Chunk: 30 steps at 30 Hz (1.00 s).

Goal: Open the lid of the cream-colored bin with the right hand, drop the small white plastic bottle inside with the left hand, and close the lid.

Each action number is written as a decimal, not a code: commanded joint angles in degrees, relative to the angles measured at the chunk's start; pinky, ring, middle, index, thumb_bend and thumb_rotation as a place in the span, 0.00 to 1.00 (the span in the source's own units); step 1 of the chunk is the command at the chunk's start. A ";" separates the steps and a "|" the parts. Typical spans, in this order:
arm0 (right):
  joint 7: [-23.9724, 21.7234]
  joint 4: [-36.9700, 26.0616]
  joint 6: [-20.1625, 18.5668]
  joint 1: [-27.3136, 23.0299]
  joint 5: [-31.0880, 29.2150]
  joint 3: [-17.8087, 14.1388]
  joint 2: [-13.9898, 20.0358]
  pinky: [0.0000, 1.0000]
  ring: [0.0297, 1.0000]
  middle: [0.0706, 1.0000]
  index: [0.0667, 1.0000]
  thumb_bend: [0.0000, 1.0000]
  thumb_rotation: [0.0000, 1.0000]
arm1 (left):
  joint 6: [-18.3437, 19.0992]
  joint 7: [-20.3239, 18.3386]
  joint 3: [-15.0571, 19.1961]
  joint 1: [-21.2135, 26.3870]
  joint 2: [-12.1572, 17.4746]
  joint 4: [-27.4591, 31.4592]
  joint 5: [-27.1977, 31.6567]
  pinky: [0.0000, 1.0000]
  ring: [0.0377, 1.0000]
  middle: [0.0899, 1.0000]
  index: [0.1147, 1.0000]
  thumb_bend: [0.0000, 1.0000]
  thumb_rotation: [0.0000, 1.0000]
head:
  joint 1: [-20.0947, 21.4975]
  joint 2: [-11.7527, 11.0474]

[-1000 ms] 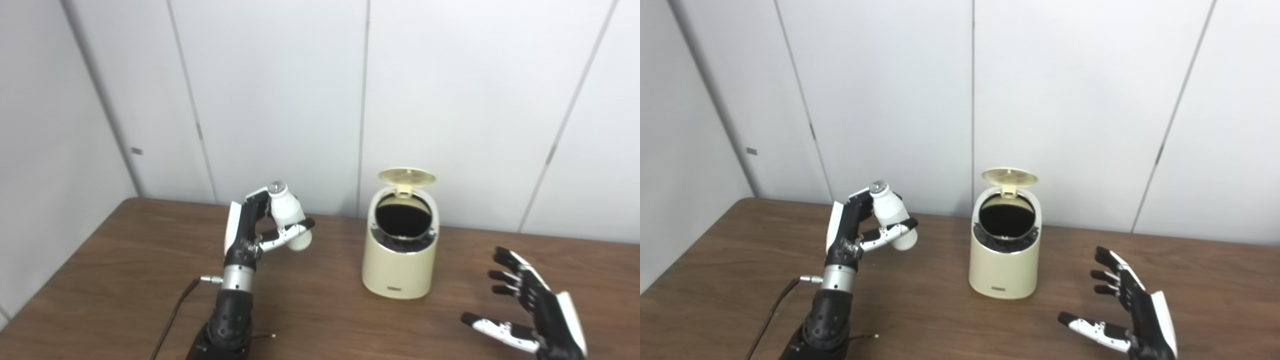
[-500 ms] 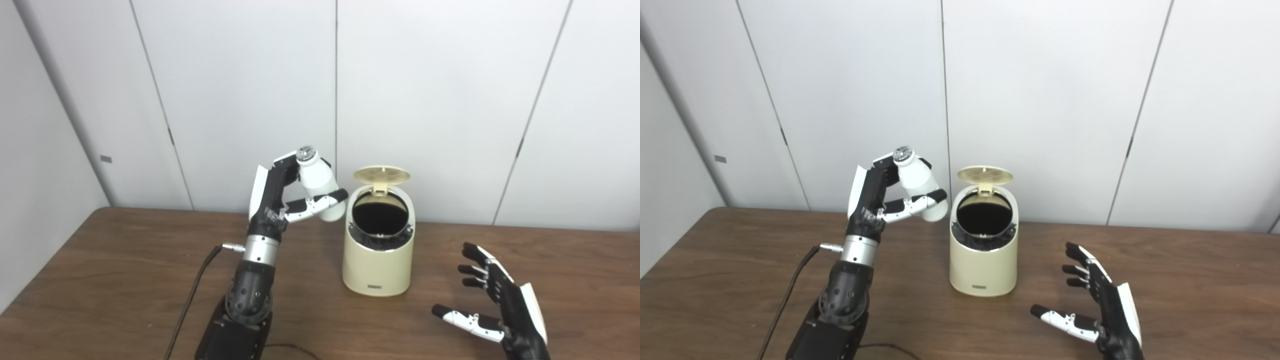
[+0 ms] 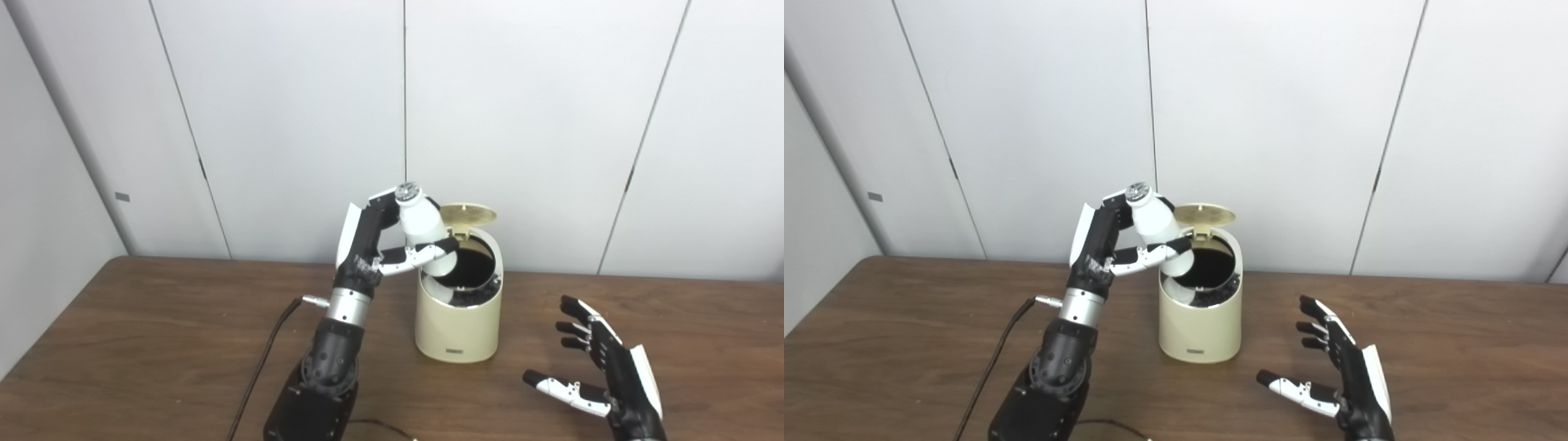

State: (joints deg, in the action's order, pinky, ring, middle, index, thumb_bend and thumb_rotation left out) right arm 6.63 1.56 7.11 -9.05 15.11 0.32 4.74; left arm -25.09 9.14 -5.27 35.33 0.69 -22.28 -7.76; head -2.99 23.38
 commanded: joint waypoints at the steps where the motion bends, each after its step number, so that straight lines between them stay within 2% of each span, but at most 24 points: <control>1: 1.11 -1.24 2.81 -2.17 0.20 0.04 -0.42 0.69 0.75 0.83 0.82 0.77 0.19 | -1.82 1.55 -0.68 3.25 -0.46 0.03 0.15 0.36 0.41 0.43 0.43 0.50 0.00 | 0.21 0.04; 7: 1.18 -1.63 2.62 -2.03 0.14 0.06 -0.86 0.69 0.75 0.83 0.82 0.77 0.18 | -1.83 6.11 -3.23 3.36 -0.72 -1.43 -0.88 0.36 0.40 0.42 0.44 0.50 0.00 | 0.41 0.05; 13: 1.14 -1.94 2.49 -2.02 0.65 0.29 -0.99 0.69 0.75 0.83 0.82 0.77 0.22 | -1.83 14.15 -7.71 4.22 0.01 -4.13 -1.73 0.35 0.39 0.41 0.44 0.50 0.00 | 0.80 0.19; 21: 1.26 -2.80 2.43 -1.71 1.10 0.45 -1.51 0.70 0.76 0.83 0.82 0.76 0.21 | -1.83 23.99 -14.98 6.92 1.64 -10.15 -1.38 0.36 0.39 0.41 0.45 0.50 0.00 | 1.48 0.17; 25: 1.35 -3.19 2.53 -1.43 1.41 0.53 -1.73 0.69 0.75 0.83 0.82 0.77 0.21 | -1.83 26.24 -16.86 7.76 1.94 -12.26 -0.60 0.34 0.38 0.41 0.45 0.50 0.00 | 1.89 0.28; 30: 1.45 -3.54 2.45 -1.32 1.46 0.50 -1.89 0.69 0.75 0.83 0.82 0.77 0.21 | -1.83 26.93 -18.12 8.28 1.94 -14.24 0.32 0.33 0.38 0.41 0.45 0.50 0.00 | 1.97 0.46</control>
State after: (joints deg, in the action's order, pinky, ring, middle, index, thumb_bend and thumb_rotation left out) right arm 7.21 0.43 7.16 -8.95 16.48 0.71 3.23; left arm -26.07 35.62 -23.10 40.66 2.14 -36.17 -7.77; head -0.97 23.82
